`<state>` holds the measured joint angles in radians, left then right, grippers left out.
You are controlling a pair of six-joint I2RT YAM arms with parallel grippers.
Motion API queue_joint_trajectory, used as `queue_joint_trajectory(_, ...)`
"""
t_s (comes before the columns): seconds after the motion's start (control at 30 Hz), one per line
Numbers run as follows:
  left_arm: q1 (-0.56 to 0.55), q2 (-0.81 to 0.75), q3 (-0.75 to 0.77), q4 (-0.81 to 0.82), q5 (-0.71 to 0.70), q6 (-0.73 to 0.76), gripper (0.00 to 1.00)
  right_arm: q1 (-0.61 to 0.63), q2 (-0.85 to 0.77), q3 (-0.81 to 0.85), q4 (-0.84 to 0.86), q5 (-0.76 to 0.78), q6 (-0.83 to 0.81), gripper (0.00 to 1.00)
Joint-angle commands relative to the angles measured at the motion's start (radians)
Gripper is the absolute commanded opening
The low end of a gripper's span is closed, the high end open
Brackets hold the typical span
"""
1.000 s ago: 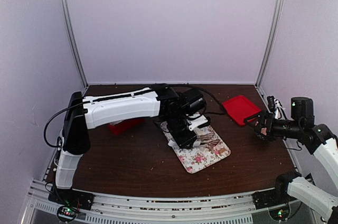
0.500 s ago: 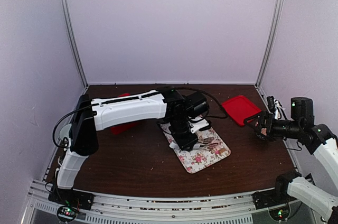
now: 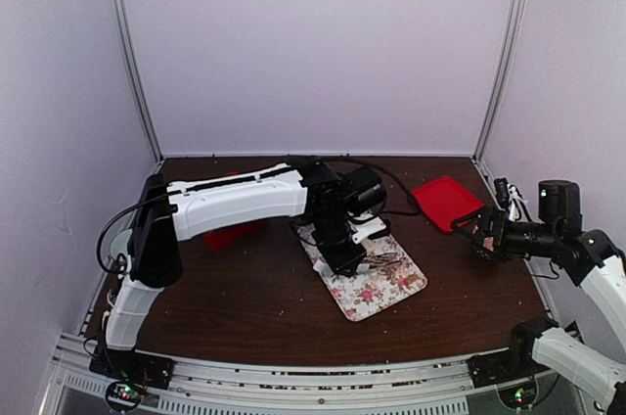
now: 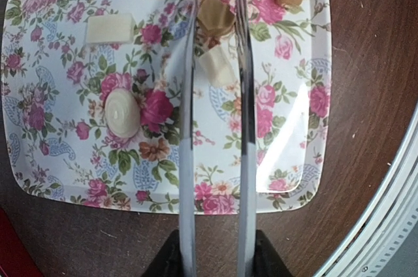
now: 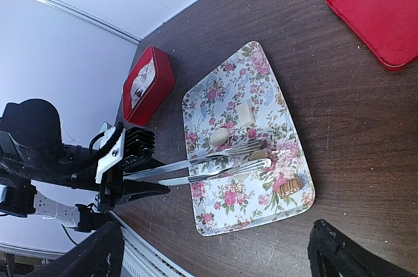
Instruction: Pack the chocolate
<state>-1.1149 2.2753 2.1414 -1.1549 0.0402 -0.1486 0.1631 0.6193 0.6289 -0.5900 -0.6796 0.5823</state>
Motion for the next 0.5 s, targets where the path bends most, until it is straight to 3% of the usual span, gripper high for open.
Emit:
queue_joint_trajectory(0.0, 0.033, -0.075, 0.005, 0.011, 0.005, -0.004, 0.24, -0.005, -0.001, -0.004, 0.015, 0.006, -0.002, 1.0)
queue_joint_trajectory(0.27, 0.089, -0.176, -0.106, 0.095, 0.069, -0.031, 0.23, -0.005, 0.003, -0.006, 0.026, 0.004, 0.002, 1.0)
queue_joint_trajectory(0.47, 0.174, -0.336, -0.268, 0.166, 0.115, -0.065, 0.23, -0.005, 0.012, -0.006, 0.039, 0.0, 0.005, 1.0)
